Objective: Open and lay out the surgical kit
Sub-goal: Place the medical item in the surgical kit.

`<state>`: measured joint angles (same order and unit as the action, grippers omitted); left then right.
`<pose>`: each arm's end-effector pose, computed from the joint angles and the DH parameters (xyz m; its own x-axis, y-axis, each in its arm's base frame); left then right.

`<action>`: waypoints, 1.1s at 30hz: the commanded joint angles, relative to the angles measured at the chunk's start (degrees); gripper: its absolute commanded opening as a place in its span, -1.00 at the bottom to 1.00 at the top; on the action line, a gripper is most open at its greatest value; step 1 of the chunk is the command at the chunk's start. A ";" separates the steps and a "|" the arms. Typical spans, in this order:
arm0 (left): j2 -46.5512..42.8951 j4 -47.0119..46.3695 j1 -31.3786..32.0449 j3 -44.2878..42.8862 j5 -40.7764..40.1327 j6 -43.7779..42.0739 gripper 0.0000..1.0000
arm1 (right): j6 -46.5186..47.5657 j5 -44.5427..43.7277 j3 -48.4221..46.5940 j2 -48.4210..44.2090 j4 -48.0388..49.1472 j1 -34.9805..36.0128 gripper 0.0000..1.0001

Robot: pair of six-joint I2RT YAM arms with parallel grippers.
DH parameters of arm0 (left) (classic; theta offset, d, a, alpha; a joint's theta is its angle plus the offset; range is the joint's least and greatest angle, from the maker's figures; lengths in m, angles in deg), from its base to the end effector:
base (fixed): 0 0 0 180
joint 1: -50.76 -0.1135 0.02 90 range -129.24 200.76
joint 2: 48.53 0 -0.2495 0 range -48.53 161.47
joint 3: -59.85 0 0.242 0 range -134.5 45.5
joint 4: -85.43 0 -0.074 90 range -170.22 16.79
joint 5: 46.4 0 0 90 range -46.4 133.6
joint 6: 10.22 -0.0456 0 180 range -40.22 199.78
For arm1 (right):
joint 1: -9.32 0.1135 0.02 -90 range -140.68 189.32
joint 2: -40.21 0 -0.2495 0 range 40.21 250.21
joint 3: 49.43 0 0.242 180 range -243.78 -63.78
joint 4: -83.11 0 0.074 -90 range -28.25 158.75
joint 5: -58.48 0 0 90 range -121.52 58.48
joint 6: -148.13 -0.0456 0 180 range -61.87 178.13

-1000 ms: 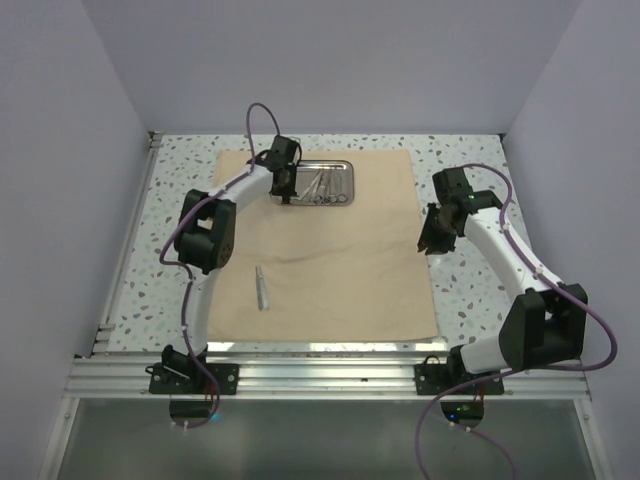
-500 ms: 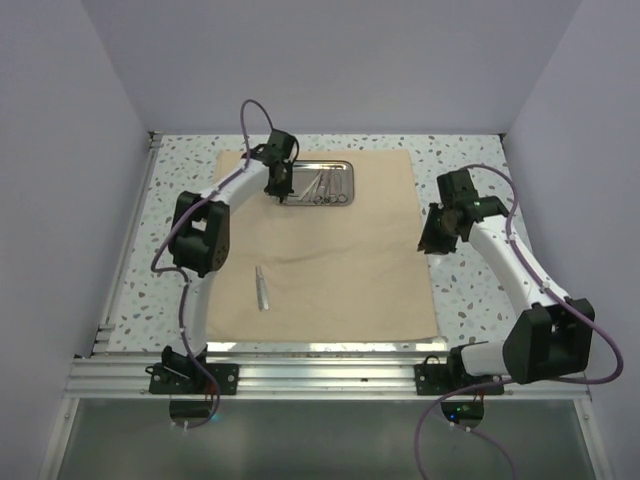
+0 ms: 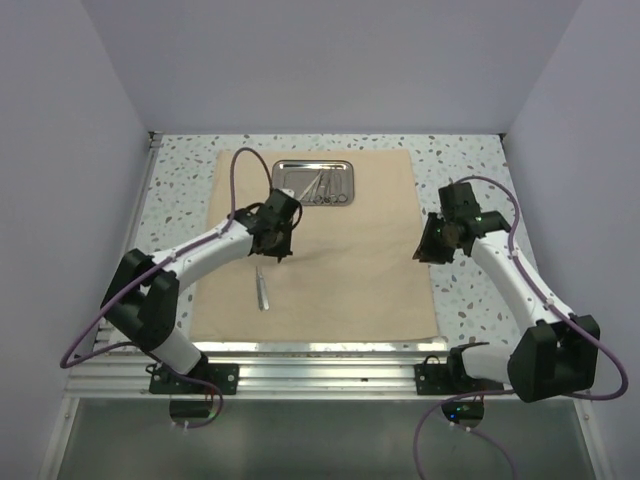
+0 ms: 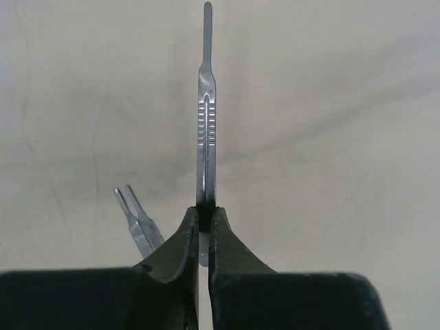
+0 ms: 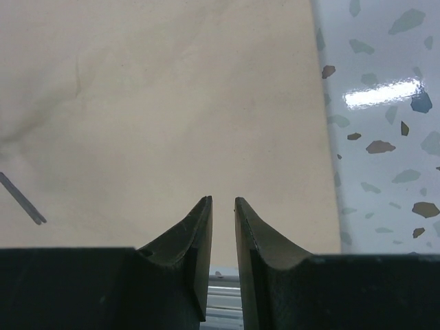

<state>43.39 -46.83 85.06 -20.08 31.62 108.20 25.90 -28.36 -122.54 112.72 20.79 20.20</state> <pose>0.2737 -0.1753 0.2102 -0.8487 0.0154 -0.5286 0.0692 0.9942 -0.0822 0.2388 0.0485 0.2487 -0.8457 0.3797 -0.3749 0.2801 0.9139 0.2937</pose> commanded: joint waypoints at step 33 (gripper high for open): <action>-4.65 10.12 -8.11 -15.10 0.74 -1.26 0.61 | -0.82 0.97 -55.02 41.01 0.43 9.78 0.27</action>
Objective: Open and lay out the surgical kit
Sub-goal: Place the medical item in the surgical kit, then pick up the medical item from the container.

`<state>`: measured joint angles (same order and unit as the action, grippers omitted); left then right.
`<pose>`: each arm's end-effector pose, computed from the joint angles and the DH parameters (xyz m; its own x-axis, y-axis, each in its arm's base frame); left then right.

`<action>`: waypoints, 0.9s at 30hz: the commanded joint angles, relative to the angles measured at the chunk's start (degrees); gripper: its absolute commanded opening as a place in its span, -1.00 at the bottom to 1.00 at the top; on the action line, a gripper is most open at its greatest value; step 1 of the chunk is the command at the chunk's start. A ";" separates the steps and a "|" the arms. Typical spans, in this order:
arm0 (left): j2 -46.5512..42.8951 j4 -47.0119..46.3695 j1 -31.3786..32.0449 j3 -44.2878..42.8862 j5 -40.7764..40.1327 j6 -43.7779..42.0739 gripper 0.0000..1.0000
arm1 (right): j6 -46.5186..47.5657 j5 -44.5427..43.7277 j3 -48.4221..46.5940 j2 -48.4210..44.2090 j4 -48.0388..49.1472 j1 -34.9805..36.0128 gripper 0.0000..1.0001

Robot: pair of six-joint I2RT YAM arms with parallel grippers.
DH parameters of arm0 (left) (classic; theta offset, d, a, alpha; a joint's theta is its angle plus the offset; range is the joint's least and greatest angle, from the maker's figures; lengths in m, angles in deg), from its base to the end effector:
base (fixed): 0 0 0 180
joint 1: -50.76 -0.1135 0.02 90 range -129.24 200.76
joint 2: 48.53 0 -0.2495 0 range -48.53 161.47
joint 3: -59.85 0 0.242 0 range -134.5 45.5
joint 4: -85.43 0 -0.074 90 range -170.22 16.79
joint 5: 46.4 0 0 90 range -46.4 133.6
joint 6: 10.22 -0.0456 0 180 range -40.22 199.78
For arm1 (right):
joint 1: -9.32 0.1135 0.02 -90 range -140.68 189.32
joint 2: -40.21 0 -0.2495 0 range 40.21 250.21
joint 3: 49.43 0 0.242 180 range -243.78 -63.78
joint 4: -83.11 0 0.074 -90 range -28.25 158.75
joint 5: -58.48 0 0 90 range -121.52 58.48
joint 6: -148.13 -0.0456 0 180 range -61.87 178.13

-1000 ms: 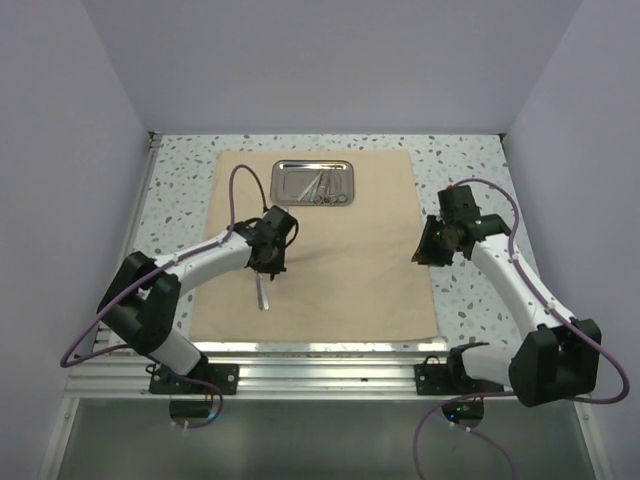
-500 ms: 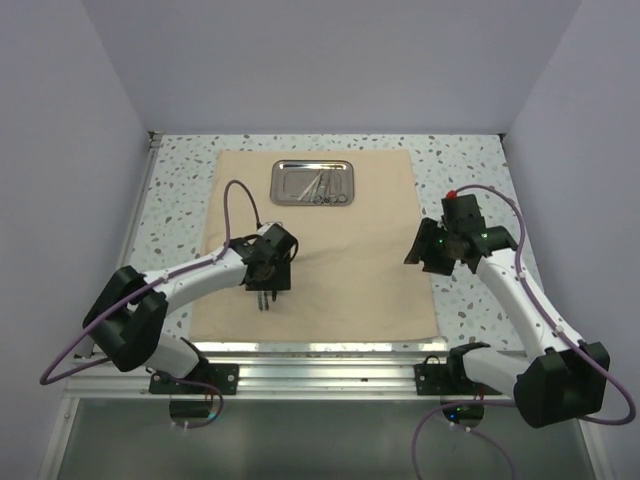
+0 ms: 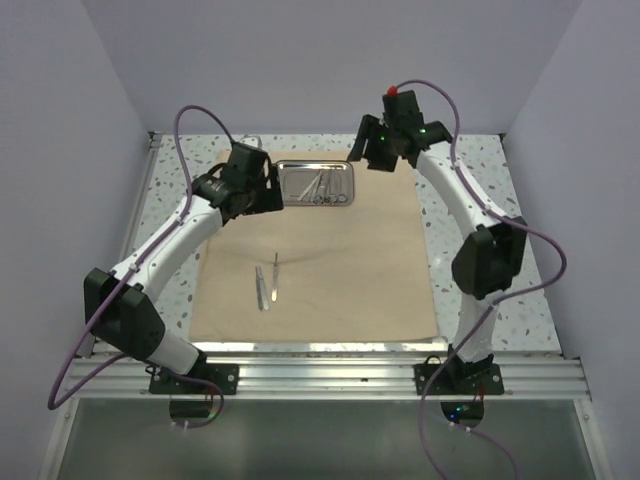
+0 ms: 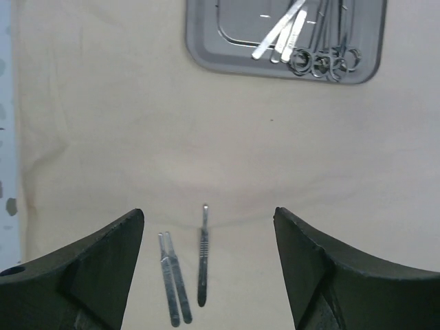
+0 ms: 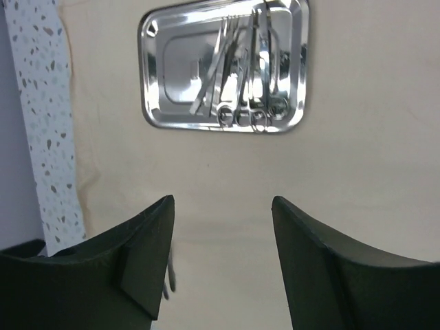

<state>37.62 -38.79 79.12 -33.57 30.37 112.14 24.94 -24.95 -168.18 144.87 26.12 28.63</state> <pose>0.2881 -0.1436 0.3044 -0.7329 -0.1965 -0.6514 -0.0749 0.9749 -0.2098 0.3807 0.1389 0.3326 -0.7608 0.3097 -0.5704 0.0106 0.8846 0.4662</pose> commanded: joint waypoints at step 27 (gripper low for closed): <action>-2.65 -0.30 -3.84 12.10 4.44 -3.97 0.49 | 4.36 -19.74 -44.14 48.79 -3.95 8.29 0.00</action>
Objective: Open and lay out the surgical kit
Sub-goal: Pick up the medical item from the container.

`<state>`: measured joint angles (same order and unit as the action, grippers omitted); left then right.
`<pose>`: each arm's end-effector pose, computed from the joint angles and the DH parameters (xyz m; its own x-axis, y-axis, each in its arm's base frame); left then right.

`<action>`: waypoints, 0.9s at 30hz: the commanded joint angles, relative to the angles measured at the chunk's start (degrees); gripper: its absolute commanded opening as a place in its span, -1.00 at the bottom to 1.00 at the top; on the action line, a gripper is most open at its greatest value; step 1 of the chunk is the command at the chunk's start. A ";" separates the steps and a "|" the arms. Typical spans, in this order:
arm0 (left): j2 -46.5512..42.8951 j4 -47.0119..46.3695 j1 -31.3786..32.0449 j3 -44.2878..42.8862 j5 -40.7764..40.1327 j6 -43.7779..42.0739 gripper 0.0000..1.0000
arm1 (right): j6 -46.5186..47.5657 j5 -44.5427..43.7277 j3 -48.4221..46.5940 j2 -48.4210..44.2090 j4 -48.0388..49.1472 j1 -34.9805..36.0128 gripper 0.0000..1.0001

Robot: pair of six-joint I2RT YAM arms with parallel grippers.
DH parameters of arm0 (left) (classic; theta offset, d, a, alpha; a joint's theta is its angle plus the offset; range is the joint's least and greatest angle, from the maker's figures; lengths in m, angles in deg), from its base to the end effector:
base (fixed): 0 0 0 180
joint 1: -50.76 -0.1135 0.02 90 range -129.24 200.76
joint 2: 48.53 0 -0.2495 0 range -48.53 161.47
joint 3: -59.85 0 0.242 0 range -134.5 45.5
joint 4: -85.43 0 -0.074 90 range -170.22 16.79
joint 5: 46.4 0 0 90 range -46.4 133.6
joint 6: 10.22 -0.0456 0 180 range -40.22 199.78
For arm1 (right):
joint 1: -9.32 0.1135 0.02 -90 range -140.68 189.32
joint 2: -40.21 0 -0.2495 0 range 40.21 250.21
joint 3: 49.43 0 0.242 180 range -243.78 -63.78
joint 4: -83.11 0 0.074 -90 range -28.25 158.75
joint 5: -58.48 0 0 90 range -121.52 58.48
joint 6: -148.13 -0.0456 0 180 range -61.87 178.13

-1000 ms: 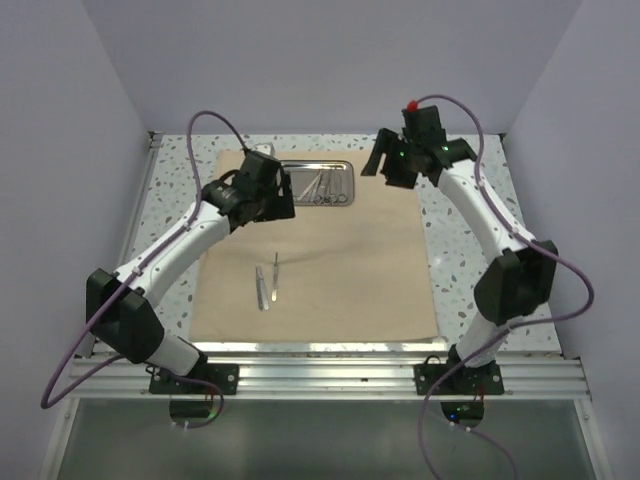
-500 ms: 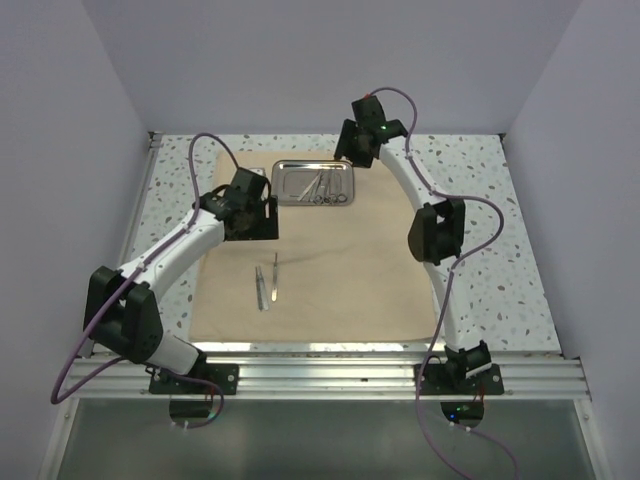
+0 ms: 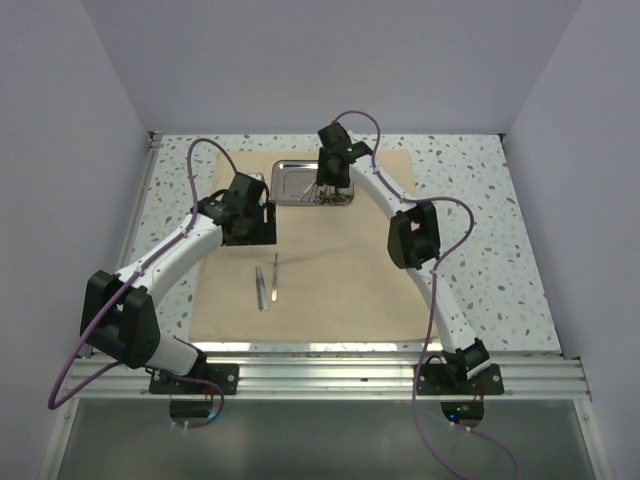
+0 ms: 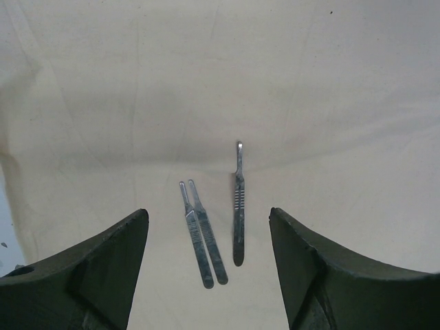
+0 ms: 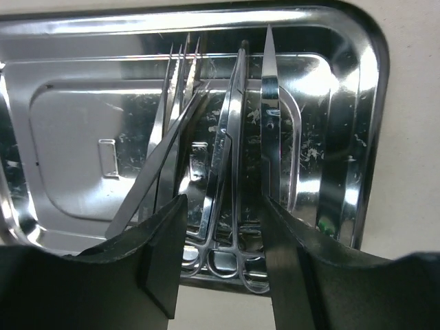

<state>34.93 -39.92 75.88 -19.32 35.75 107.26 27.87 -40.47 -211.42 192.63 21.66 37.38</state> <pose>0.2692 -0.1193 0.2412 -0.8527 -0.1051 -0.5117 -0.0414 0.9901 -0.1343 0.4916 0.2540 0.1756 -0.7911 0.1424 -0.5949 0.0217 0.9784 0.2054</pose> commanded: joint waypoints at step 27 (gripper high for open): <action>-5.67 5.41 -0.78 1.88 -6.82 4.68 0.48 | 3.37 -4.94 -0.99 6.66 -1.16 7.10 -0.21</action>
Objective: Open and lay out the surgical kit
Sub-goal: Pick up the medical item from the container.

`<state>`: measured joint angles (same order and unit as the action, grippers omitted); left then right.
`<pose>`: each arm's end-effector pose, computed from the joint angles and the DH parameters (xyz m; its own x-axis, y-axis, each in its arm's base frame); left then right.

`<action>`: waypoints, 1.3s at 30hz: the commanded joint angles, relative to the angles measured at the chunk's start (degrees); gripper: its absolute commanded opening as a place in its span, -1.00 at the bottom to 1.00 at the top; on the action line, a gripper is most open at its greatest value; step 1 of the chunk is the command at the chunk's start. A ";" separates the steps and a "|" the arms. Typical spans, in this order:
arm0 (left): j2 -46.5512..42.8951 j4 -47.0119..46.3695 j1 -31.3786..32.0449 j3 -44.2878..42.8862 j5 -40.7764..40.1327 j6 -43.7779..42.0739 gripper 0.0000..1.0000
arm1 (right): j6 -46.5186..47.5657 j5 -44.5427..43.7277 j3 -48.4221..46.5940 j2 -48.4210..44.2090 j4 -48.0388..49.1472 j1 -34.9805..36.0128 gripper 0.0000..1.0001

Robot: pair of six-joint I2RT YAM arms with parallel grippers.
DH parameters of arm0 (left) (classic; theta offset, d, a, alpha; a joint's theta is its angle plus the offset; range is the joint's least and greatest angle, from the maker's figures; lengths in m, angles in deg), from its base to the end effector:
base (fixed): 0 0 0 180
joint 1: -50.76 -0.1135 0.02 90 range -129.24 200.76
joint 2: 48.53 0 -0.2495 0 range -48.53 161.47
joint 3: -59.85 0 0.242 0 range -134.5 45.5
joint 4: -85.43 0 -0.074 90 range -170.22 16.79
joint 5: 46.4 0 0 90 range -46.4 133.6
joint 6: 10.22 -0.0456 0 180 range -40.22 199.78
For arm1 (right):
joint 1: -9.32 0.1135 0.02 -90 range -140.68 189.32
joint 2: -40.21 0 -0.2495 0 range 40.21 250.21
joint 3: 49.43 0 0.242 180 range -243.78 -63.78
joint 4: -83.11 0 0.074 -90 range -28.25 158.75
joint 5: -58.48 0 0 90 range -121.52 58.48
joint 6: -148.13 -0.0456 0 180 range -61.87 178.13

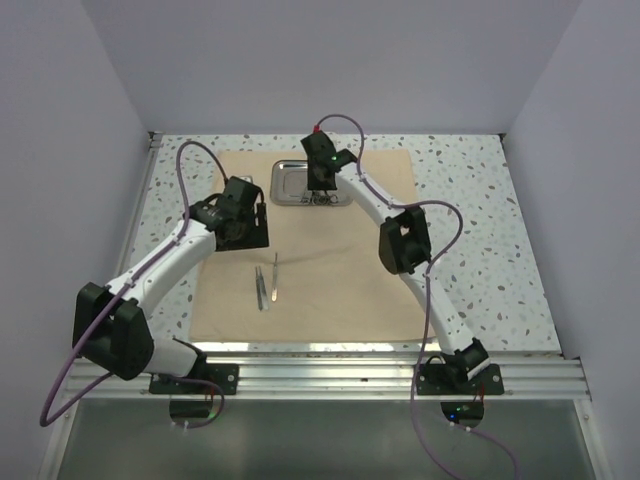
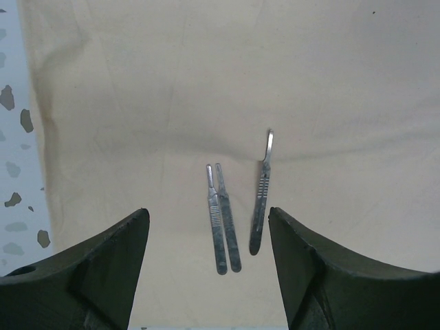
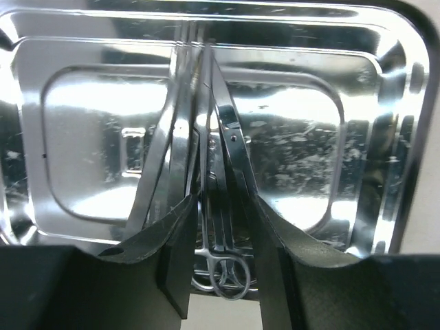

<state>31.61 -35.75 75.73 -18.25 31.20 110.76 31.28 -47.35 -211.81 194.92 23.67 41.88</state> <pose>0.2551 -0.1080 0.2472 -0.8423 -0.1623 -0.5140 -0.1354 0.9867 -0.0898 0.4773 0.2900 0.1598 -0.7603 0.0301 -0.6489 -0.0360 0.9954 0.0883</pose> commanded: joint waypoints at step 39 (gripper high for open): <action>6.96 -7.38 -3.88 -5.60 5.99 -8.22 0.41 | 4.09 -9.30 6.07 -22.96 -0.36 1.55 -1.00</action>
<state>37.94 -40.62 72.25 -21.20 35.72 104.09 34.66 -55.07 -205.99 176.08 22.73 43.61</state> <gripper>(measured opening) 0.710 0.024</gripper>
